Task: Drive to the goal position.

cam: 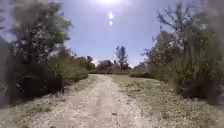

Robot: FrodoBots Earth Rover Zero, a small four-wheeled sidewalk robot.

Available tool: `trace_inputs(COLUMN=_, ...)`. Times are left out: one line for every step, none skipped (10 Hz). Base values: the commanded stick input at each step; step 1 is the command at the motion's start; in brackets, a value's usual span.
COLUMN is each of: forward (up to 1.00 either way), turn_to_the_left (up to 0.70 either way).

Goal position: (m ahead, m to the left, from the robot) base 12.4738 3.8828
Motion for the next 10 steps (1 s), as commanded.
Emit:
trace_inputs(forward=0.70, turn_to_the_left=0.00)
trace_inputs(forward=0.70, turn_to_the_left=0.00)
trace_inputs(forward=0.70, turn_to_the_left=0.00)
trace_inputs(forward=0.70, turn_to_the_left=0.00)
trace_inputs(forward=0.70, turn_to_the_left=0.00)
trace_inputs(forward=0.70, turn_to_the_left=0.00)
trace_inputs(forward=0.70, turn_to_the_left=0.00)
trace_inputs(forward=0.70, turn_to_the_left=0.00)
trace_inputs(forward=0.70, turn_to_the_left=0.00)
trace_inputs(forward=0.70, turn_to_the_left=0.00)
